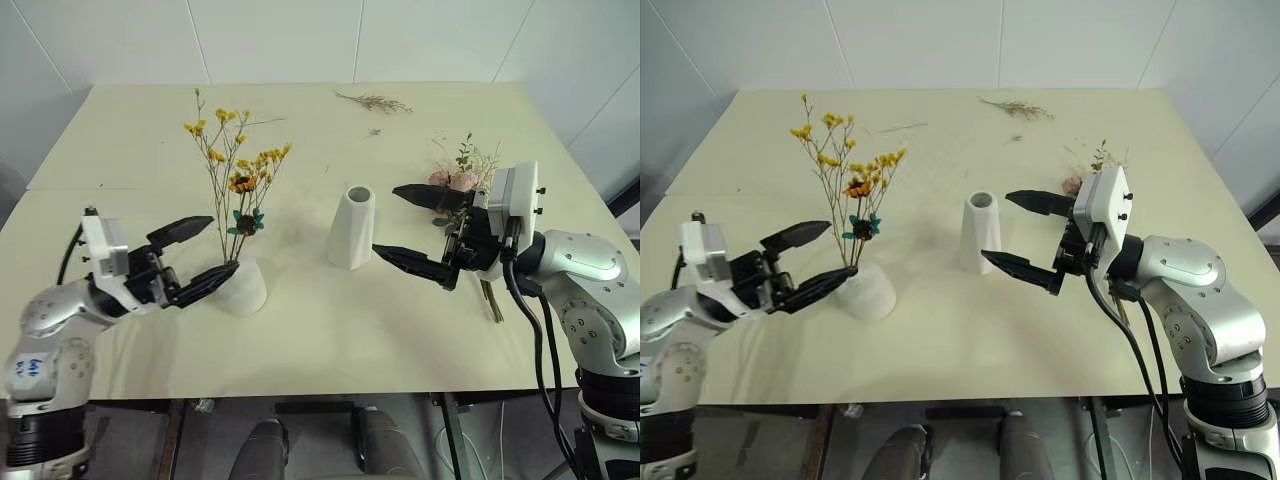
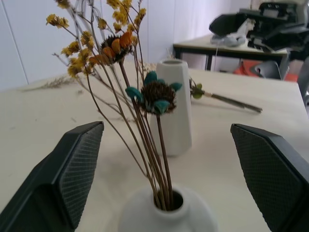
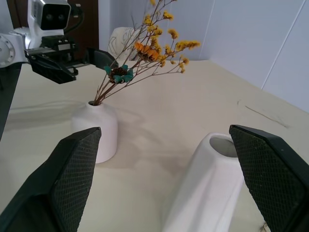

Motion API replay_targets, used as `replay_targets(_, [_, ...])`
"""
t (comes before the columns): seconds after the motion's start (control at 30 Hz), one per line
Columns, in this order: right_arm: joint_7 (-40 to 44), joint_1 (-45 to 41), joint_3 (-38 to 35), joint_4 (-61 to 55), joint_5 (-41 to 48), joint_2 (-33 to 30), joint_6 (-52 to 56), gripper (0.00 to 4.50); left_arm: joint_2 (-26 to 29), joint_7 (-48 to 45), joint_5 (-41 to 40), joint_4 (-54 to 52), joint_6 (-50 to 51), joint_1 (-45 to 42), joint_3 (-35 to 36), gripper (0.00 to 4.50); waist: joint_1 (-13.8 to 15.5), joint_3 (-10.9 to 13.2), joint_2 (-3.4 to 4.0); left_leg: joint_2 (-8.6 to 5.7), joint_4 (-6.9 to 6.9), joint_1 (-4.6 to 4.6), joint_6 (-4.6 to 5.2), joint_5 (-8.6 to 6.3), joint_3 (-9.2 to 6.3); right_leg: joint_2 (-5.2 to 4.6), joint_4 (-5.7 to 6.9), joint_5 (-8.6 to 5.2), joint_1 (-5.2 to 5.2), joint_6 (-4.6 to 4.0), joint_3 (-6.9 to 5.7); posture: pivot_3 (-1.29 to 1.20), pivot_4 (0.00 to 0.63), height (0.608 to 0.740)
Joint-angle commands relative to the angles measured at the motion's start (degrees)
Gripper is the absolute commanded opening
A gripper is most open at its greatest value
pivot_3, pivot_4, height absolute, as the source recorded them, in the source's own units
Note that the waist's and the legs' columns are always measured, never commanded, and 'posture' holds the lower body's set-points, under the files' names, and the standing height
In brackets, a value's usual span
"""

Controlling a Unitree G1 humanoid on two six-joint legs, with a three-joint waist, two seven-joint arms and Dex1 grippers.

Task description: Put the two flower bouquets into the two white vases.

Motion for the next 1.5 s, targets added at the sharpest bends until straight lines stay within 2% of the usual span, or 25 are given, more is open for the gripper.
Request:
replay_targets(0.03, [0.40, -0.83, -2.24, 0.41, 0.81, -1.17, -0.31, 4.50, 5.27, -5.22, -2.76, -0.95, 2.54, 3.19, 4.20, 4.48, 0.03, 0.00, 0.00, 0.00, 0.00, 0.00, 0.00, 0.00, 0.00, -0.01, -0.03, 0.00, 0.00, 0.00, 0.00, 0.00, 0.150, 0.740])
replay_targets(0.2, [-0.30, -2.06, -6.59, 5.72, 1.35, -6.32, 4.31, 4.50, 14.86, -11.72, -7.24, -2.07, 9.74, 6.32, 9.07, 4.48, 0.10, 0.04, 0.05, 0.01, -0.04, -0.05, 0.07, -0.04, 0.02, -0.02, -0.18, 0.00, 0.01, -0.02, -0.01, 0.00, 0.150, 0.740])
replay_targets(0.3, [-3.28, -3.13, -7.04, 8.67, -0.54, -11.62, 11.04, 4.50, 17.69, -10.59, -13.94, -4.09, 16.10, 0.94, 8.49, 4.48, 0.42, 0.10, 0.15, -0.01, -0.02, -0.04, 0.09, -0.05, -0.04, -0.08, -0.24, -0.01, 0.10, -0.04, -0.12, 0.00, 0.150, 0.740])
replay_targets(0.47, [-5.67, -2.73, -6.58, 9.88, -1.50, -19.01, 21.75, 4.50, 18.12, -7.64, -20.35, -5.73, 22.66, -9.21, 4.98, 4.48, 0.17, 0.11, 0.18, 0.00, -0.04, -0.05, 0.09, -0.06, -0.07, -0.05, -0.32, 0.01, 0.13, -0.03, -0.16, 0.00, 0.150, 0.740])
replay_targets(0.53, [-5.92, -2.64, -7.44, 10.28, -0.69, -20.01, 24.67, 4.50, 17.22, -7.23, -19.76, -6.62, 22.40, -12.41, 2.68, 4.48, -0.19, 0.12, 0.20, 0.01, -0.09, -0.04, 0.10, -0.06, -0.04, -0.04, -0.35, 0.01, 0.12, -0.03, -0.15, 0.00, 0.150, 0.740])
replay_targets(0.6, [-9.34, -5.09, -3.65, 12.65, -3.13, -21.35, 31.91, 4.50, 16.13, -8.55, -17.92, -5.41, 21.39, -17.58, -1.80, 4.48, -0.34, 0.12, 0.21, 0.04, -0.09, -0.05, 0.11, -0.08, 0.06, 0.01, -0.34, 0.01, 0.07, -0.03, -0.05, 0.00, 0.150, 0.740])
replay_targets(0.7, [-12.40, -8.58, -0.21, 15.72, -5.22, -20.99, 38.20, 4.50, 14.90, -9.58, -16.40, -3.53, 20.98, -21.58, -5.12, 4.48, -0.36, 0.13, 0.22, 0.03, -0.02, -0.05, 0.11, -0.07, 0.12, 0.02, -0.28, 0.02, 0.04, -0.01, 0.00, 0.00, 0.150, 0.740])
replay_targets(0.83, [-13.07, -11.52, 3.03, 19.40, -7.22, -20.25, 41.23, 4.50, 14.52, -11.04, -14.39, -3.47, 20.17, -21.84, -6.65, 4.48, -0.29, 0.14, 0.24, 0.04, -0.05, -0.07, 0.11, -0.07, 0.19, 0.06, -0.26, 0.02, -0.03, -0.01, 0.08, 0.00, 0.150, 0.740])
replay_targets(1.33, [-8.90, -21.28, 13.60, 35.92, -12.08, -16.92, 46.47, 4.50, 14.24, -8.90, -16.48, -7.65, 22.27, -18.34, -3.88, 4.48, -0.13, 0.15, 0.26, 0.02, 0.00, -0.17, 0.15, -0.09, 0.27, 0.06, -0.37, 0.06, -0.10, 0.06, 0.16, 0.00, 0.150, 0.740])
replay_targets(1.43, [-6.55, -23.03, 17.77, 37.78, -13.44, -16.70, 46.29, 3.90, 14.16, -8.75, -16.54, -8.14, 22.40, -17.86, -3.47, 4.50, -0.17, 0.16, 0.27, 0.03, -0.01, -0.17, 0.15, -0.09, 0.27, 0.06, -0.36, 0.06, -0.11, 0.06, 0.17, 0.00, 0.150, 0.740])
replay_targets(1.5, [-5.16, -22.84, 20.43, 38.14, -14.96, -17.14, 44.67, 3.22, 14.03, -8.45, -16.70, -8.67, 22.46, -17.40, -3.12, 4.50, -0.17, 0.16, 0.27, 0.03, -0.01, -0.17, 0.14, -0.09, 0.27, 0.06, -0.37, 0.06, -0.12, 0.06, 0.16, 0.00, 0.150, 0.740])
